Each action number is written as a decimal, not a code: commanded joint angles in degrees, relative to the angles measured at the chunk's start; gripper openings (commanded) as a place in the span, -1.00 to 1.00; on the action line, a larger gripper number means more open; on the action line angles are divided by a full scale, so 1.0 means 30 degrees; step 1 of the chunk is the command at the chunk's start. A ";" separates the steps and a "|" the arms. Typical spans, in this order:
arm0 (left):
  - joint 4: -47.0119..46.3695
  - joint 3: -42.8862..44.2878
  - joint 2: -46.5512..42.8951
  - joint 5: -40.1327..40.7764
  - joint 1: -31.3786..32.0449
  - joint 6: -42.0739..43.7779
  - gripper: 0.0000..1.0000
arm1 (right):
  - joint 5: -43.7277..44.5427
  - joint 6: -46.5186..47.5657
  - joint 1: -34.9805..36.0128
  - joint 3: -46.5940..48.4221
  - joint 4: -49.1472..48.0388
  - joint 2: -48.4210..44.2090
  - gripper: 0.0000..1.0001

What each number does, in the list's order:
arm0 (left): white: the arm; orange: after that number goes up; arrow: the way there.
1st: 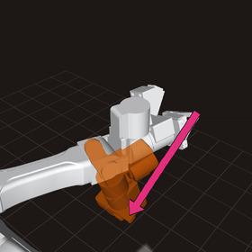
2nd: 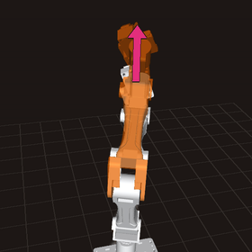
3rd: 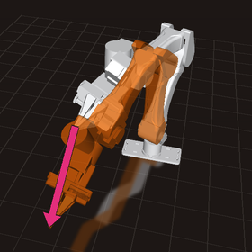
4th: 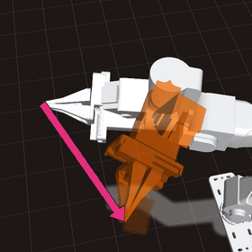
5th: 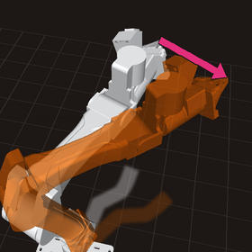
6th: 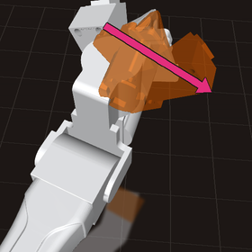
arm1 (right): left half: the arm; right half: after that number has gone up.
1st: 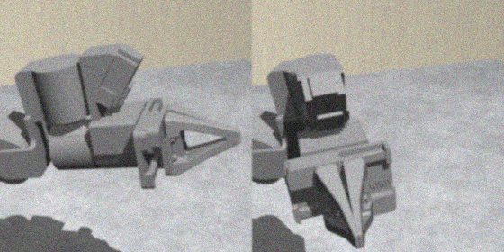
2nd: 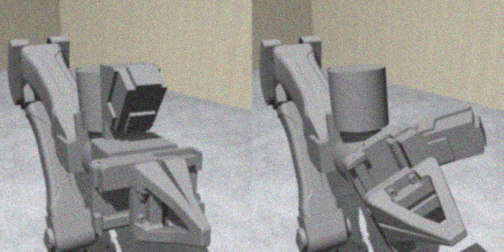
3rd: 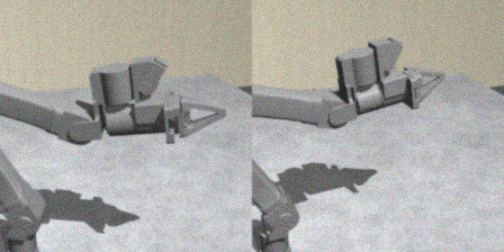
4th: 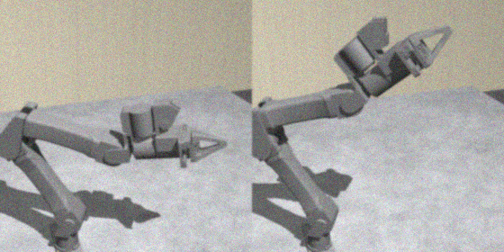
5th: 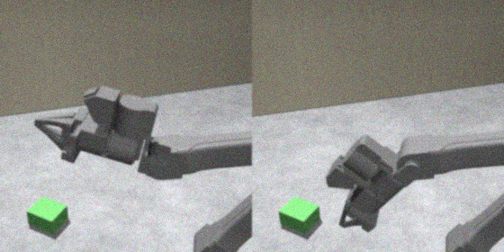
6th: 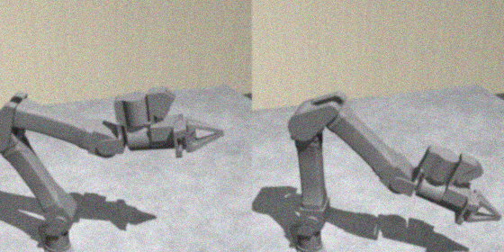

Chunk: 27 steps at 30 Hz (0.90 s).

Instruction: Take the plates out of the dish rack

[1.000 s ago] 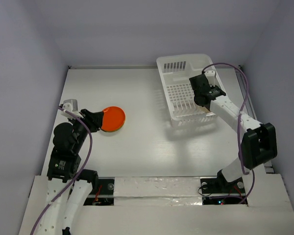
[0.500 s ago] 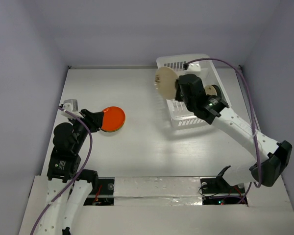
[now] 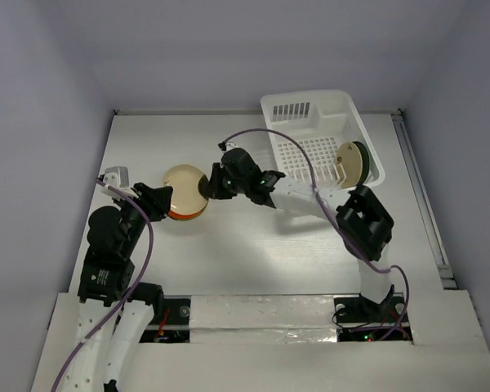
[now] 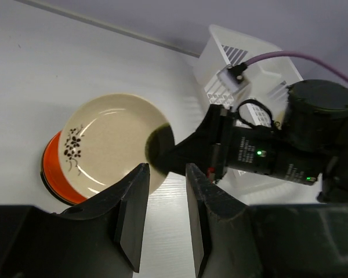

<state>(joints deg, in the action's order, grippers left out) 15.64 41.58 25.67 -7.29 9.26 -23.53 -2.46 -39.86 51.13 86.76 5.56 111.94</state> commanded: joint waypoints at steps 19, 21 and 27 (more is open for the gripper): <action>-0.0760 -0.0179 -0.0471 0.0203 -0.0068 -0.0155 -0.44 | -0.2873 -0.4029 0.0035 0.0993 -0.4257 0.3058 -0.44; -0.0789 -0.0179 -0.0471 0.0174 -0.0068 -0.0184 -0.44 | -0.2667 -0.3912 0.0035 0.0758 -0.4286 0.2970 -0.24; -0.0760 -0.0179 -0.0442 0.0262 -0.0068 -0.0185 -0.44 | -0.2374 -0.3736 0.0035 0.0319 -0.4082 0.2795 -0.08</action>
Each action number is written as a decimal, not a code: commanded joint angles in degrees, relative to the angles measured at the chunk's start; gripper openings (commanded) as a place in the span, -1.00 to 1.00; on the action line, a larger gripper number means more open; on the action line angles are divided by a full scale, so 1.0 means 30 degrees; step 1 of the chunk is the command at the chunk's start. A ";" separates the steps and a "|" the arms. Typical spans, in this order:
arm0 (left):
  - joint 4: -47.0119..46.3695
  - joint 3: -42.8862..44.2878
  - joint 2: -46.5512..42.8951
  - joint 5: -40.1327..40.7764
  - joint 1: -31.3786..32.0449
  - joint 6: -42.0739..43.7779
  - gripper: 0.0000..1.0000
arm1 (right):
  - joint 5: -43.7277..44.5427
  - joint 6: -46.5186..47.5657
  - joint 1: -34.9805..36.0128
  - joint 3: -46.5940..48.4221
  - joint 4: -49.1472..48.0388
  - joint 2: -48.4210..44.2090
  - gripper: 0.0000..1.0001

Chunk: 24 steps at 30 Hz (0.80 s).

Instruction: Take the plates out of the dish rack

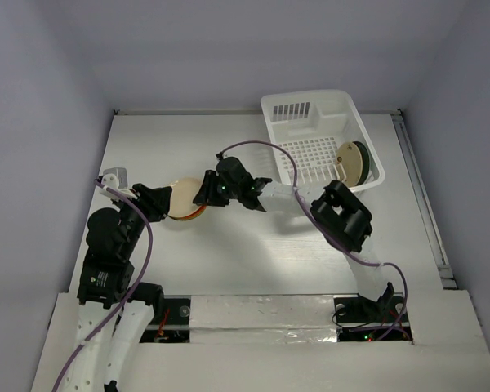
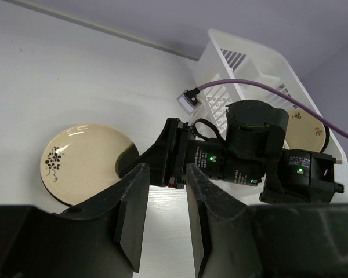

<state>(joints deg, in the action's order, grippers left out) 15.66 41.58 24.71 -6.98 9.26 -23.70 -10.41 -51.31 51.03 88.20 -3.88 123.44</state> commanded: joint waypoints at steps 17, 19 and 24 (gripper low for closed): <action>-0.0796 -0.0179 -0.0297 0.0072 -0.0068 -0.0126 -0.44 | 0.4167 0.4472 0.0072 -0.2242 0.3923 -0.5606 0.50; -0.0796 -0.0179 -0.0326 0.0072 -0.0068 -0.0126 -0.44 | 0.5838 0.4739 0.0072 -0.3440 0.4076 -0.7121 0.16; -0.0796 -0.0179 -0.0443 0.0043 0.0108 -0.0126 -0.44 | 1.2097 0.5733 -0.1184 -0.5668 0.6796 -1.1840 -1.00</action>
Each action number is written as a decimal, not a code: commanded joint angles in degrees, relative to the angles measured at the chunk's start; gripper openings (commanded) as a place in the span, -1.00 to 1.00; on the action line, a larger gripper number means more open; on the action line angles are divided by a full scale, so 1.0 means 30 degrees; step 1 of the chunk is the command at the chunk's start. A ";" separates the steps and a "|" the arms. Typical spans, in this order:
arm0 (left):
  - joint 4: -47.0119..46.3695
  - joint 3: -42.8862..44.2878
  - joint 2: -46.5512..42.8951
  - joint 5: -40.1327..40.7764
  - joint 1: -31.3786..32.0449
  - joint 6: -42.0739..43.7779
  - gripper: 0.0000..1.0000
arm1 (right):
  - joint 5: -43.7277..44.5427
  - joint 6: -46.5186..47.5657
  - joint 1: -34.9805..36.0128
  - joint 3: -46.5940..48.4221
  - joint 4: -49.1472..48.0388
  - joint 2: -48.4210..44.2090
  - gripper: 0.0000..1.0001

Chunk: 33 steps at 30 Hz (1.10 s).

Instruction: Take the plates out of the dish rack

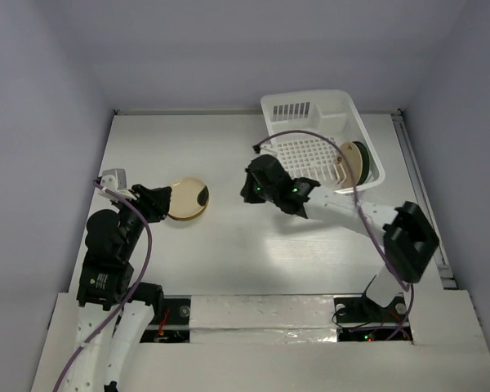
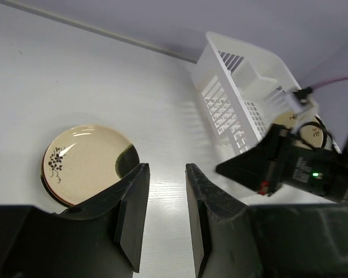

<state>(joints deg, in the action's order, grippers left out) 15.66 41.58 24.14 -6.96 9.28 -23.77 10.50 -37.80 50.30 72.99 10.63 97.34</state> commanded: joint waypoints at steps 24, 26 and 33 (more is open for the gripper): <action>-0.0621 -0.0121 -0.0899 0.0445 0.1067 -0.0104 -0.44 | 0.9683 0.5393 -1.2491 -0.0689 0.7091 -0.3827 -0.08; -0.0621 -0.0092 -0.0870 0.0445 0.1067 -0.0133 -0.44 | 0.9683 0.5597 -1.2723 -0.0281 0.6973 -0.3299 -0.09; -0.0679 -0.0120 -0.0840 0.0387 0.1067 -0.0104 -0.44 | 0.9978 0.6360 -1.2725 0.0425 0.6593 -0.1627 -0.39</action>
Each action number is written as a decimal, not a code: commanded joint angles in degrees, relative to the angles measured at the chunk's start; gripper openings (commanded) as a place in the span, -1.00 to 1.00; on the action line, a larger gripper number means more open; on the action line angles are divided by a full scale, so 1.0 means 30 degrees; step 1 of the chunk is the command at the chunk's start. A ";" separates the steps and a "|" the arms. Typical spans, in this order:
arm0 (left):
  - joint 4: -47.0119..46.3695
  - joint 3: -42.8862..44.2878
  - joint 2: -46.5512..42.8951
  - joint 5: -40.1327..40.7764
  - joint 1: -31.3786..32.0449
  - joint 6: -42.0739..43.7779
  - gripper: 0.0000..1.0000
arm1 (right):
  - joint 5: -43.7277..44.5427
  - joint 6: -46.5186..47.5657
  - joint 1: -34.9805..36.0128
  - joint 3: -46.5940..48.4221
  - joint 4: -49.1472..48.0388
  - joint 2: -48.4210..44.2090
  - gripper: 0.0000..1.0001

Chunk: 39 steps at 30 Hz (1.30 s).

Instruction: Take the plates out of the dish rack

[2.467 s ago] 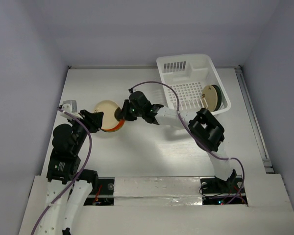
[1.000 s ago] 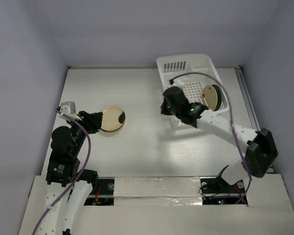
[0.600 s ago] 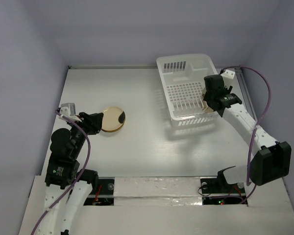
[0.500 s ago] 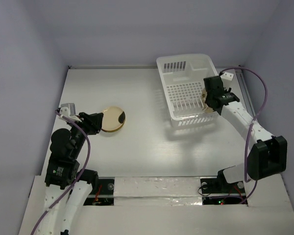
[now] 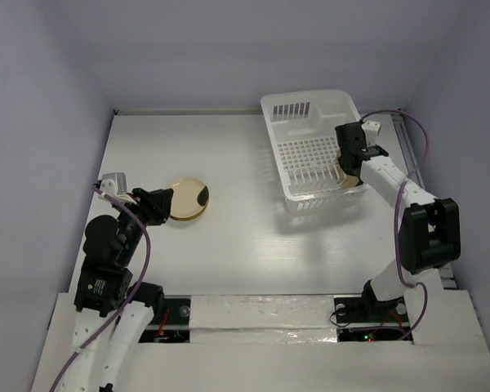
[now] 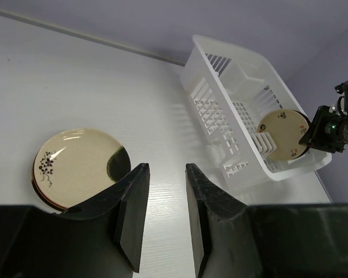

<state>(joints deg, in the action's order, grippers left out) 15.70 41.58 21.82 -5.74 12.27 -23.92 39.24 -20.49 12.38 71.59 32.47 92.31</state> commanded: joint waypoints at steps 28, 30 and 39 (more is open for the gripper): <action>-0.0694 -0.0150 0.0020 0.0096 0.0069 -0.0083 -0.44 | 0.3705 0.1703 0.3220 0.3146 0.2302 -0.3698 -1.00; -0.0694 -0.0150 0.0020 0.0067 0.0069 -0.0112 -0.44 | 0.3619 0.1354 0.3751 0.3760 0.2507 -0.4402 -1.00; -0.0664 -0.0121 0.0079 0.0125 -0.0107 -0.0141 -0.43 | -0.6831 -0.0489 0.8199 0.2827 -0.3551 -0.5081 -1.00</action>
<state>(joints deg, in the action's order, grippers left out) 15.70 41.58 21.85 -5.69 12.25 -24.01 32.67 -18.09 33.17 80.31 33.26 75.24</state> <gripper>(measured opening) 0.283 0.079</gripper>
